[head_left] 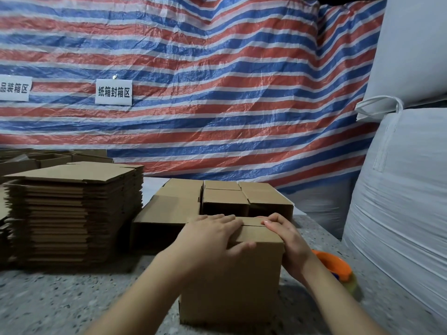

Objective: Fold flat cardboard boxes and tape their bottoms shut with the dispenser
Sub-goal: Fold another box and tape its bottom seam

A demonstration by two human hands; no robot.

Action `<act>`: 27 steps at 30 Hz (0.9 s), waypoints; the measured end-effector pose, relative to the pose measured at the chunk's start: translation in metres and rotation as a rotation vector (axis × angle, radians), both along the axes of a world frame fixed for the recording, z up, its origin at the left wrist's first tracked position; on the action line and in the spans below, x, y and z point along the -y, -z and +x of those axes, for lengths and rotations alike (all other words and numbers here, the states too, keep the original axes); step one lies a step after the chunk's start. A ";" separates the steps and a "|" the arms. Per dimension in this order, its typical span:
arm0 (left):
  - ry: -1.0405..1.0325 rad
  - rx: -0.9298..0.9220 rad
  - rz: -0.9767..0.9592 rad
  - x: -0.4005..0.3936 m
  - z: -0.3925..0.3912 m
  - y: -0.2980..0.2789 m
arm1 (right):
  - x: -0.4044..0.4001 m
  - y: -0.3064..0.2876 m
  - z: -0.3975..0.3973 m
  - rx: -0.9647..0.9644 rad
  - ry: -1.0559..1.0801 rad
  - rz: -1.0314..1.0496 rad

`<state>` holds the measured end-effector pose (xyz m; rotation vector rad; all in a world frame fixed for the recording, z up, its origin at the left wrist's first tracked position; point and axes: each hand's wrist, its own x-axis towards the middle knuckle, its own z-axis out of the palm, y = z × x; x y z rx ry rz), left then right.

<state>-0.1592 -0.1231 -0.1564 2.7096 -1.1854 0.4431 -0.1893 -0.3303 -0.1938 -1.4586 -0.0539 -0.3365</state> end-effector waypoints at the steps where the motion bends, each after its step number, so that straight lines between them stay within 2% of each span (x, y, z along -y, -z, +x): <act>1: -0.010 0.025 0.032 0.001 0.002 0.002 | 0.000 -0.001 0.000 0.003 0.006 -0.009; 7: 0.003 0.066 0.046 0.001 0.007 0.005 | 0.009 -0.006 0.001 -0.067 -0.054 -0.021; 9: 0.009 0.072 0.041 0.001 0.009 0.005 | 0.023 -0.010 0.007 -0.076 0.024 -0.072; 10: 0.012 0.074 0.036 0.001 0.010 0.006 | 0.032 -0.013 0.009 -0.098 0.133 -0.177; 11: 0.015 0.074 0.030 0.001 0.011 0.006 | 0.043 -0.016 0.011 -0.147 0.271 -0.382; 13: 0.018 0.076 0.020 0.001 0.011 0.006 | 0.066 -0.018 0.012 -0.307 0.509 -0.936; 14: 0.017 0.076 0.015 0.001 0.011 0.006 | 0.076 -0.017 0.010 -0.405 0.567 -1.149; 17: 0.022 0.081 0.007 0.001 0.010 0.007 | 0.092 -0.004 0.007 -0.705 0.618 -1.456; 19: 0.026 0.089 0.005 0.001 0.010 0.007 | 0.096 0.012 0.007 -0.814 0.602 -1.516; 22: 0.026 0.116 0.006 0.001 0.011 0.008 | 0.101 0.038 0.010 -0.871 0.581 -1.510; 27: 0.048 0.142 0.000 -0.002 0.014 0.009 | 0.108 0.058 0.013 -0.755 0.598 -1.514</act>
